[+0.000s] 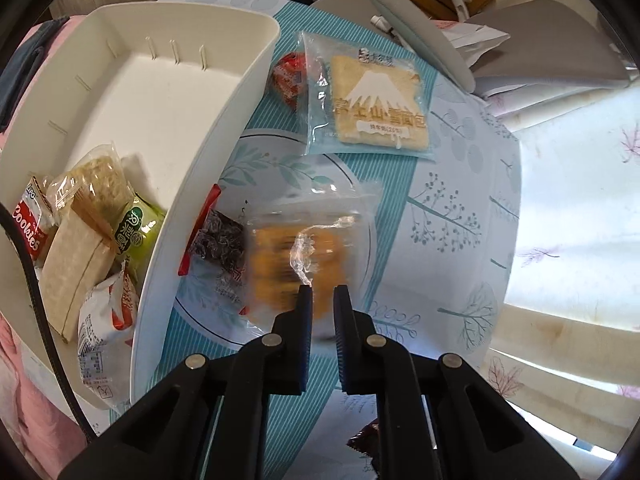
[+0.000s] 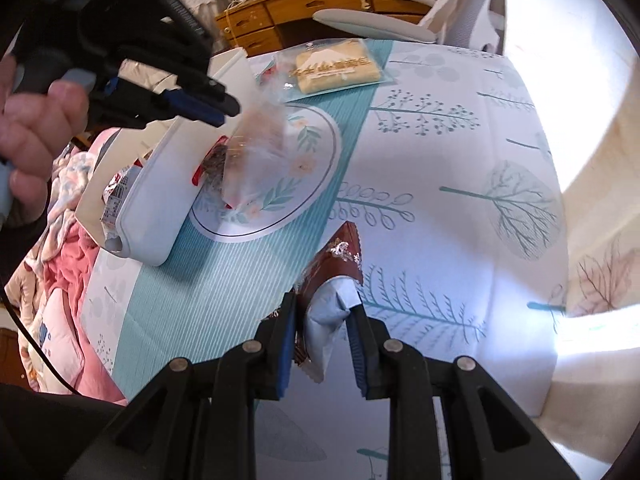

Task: Organize snacks
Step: 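Lift the brown foil snack with the right tool while the left tool grips the orange puff bag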

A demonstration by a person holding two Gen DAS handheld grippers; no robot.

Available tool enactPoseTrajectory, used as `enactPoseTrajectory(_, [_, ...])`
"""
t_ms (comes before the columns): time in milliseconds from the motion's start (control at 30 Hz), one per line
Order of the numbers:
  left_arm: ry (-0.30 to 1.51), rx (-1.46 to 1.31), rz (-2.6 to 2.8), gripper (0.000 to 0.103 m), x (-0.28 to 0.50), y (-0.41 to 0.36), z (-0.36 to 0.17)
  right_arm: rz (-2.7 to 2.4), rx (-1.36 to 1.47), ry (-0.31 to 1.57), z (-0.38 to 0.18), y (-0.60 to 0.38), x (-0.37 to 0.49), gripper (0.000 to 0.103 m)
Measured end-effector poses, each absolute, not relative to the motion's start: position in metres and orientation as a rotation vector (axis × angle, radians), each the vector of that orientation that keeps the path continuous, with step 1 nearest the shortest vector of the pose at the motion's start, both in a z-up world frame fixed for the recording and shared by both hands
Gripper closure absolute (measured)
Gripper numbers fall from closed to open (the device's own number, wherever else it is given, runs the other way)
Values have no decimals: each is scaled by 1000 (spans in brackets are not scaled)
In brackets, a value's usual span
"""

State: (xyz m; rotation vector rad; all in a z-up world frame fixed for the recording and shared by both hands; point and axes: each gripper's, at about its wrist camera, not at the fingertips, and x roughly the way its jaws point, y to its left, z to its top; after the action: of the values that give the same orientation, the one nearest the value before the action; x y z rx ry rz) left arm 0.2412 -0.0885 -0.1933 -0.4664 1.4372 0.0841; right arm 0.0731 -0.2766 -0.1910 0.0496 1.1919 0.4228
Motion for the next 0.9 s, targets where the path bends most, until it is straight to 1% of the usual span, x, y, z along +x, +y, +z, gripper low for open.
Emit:
enactPoseTrajectory(167, [1404, -472, 71, 94, 237, -85, -183, 380, 101, 1169, -187, -292, 71, 78])
enactPoseTrajectory(233, [1381, -477, 61, 87, 238, -83, -180, 366, 127, 1159, -185, -298, 72, 79])
enactPoseTrajectory(300, [1380, -465, 61, 68, 240, -83, -181, 356, 146, 1150, -183, -304, 73, 79])
enactPoseTrajectory(333, [1385, -454, 65, 65, 242, -84, -182, 352, 152, 1146, -183, -307, 74, 79])
enactPoseTrajectory(400, [1399, -427, 74, 41, 245, -89, -186, 347, 161, 1143, -182, -311, 76, 78])
enactPoseTrajectory(467, [1418, -397, 77, 30, 248, -95, -191, 346, 170, 1141, -182, -316, 77, 78])
enactPoseTrajectory(500, [1437, -383, 79, 27, 250, -99, -195, 344, 174, 1143, -182, -318, 78, 78])
enactPoseTrajectory(600, [1481, -356, 89, 19, 253, -109, -207, 344, 184, 1147, -182, -323, 80, 78])
enactPoseTrajectory(867, [1588, -266, 152, 19, 269, -131, -247, 367, 221, 1166, -187, -328, 84, 78])
enactPoseTrajectory(900, [1597, -258, 158, 17, 271, -133, -252, 370, 226, 1171, -188, -328, 85, 78])
